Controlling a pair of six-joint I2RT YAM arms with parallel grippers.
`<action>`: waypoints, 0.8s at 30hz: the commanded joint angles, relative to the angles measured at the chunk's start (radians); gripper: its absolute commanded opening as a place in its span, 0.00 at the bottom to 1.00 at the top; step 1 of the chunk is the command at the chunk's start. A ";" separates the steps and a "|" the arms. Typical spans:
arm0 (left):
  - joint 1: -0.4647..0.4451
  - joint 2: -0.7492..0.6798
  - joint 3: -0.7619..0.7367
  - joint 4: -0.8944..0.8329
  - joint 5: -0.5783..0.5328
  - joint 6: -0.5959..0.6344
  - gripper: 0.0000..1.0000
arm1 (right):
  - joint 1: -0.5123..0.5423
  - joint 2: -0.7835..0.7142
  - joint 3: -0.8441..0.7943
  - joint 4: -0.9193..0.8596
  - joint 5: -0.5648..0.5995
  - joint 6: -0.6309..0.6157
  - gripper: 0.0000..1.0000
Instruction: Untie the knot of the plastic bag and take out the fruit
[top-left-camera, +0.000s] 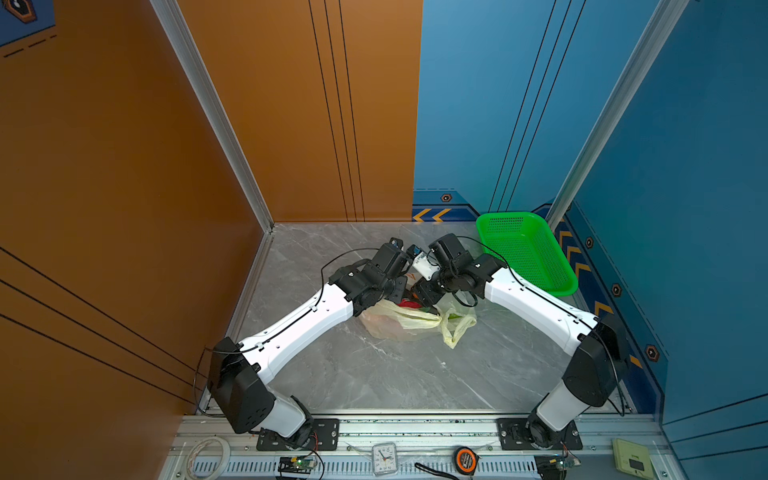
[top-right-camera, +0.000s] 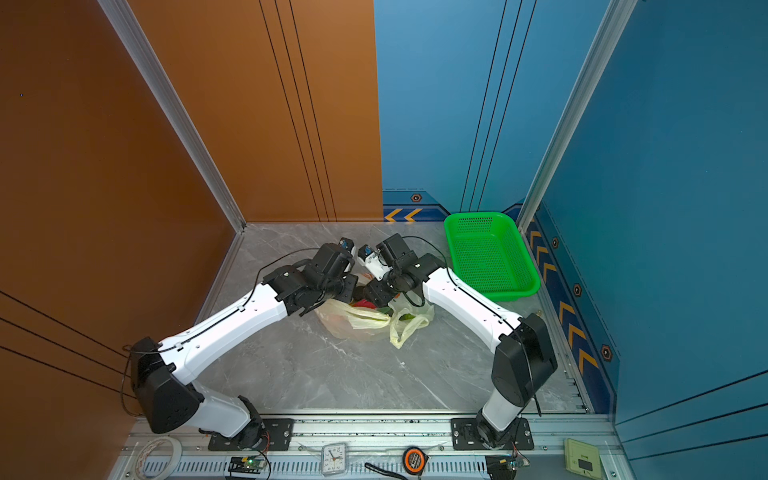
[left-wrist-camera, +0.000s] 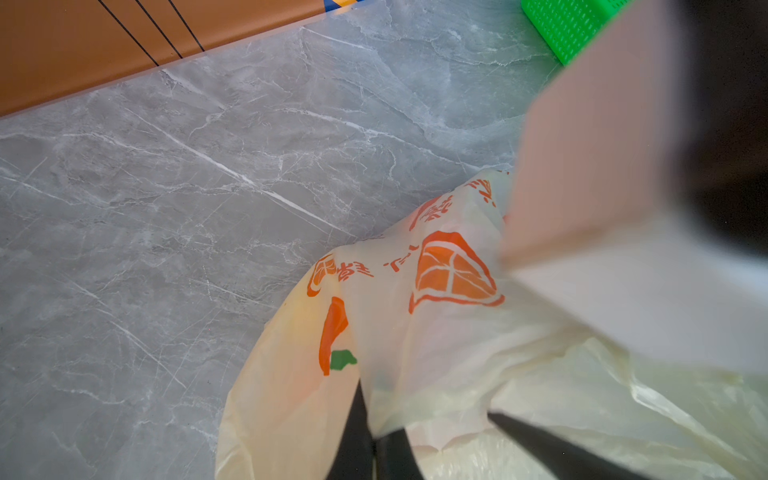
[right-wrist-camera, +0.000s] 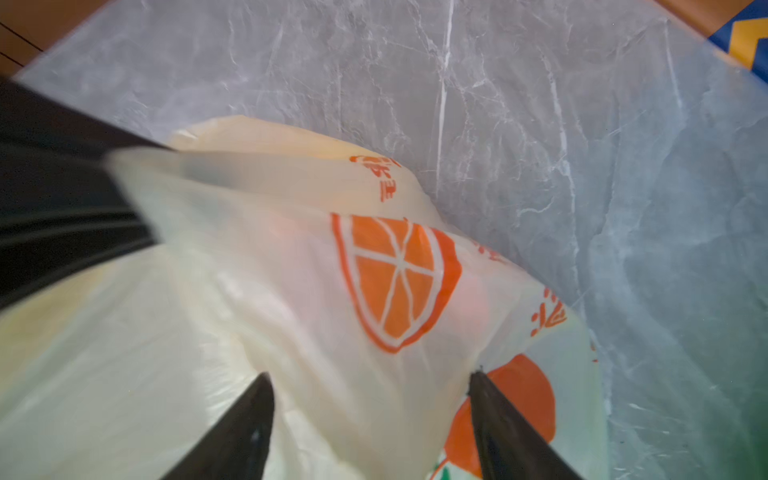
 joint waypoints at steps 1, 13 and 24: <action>-0.010 -0.049 -0.022 0.018 -0.002 -0.022 0.00 | -0.043 0.034 -0.048 0.087 0.056 0.076 0.30; -0.012 -0.075 -0.040 0.018 0.013 -0.115 0.67 | -0.064 -0.062 0.020 0.068 0.028 0.139 0.00; -0.078 0.024 0.001 -0.066 0.002 -0.251 0.99 | -0.093 -0.113 -0.006 0.057 0.050 0.231 0.00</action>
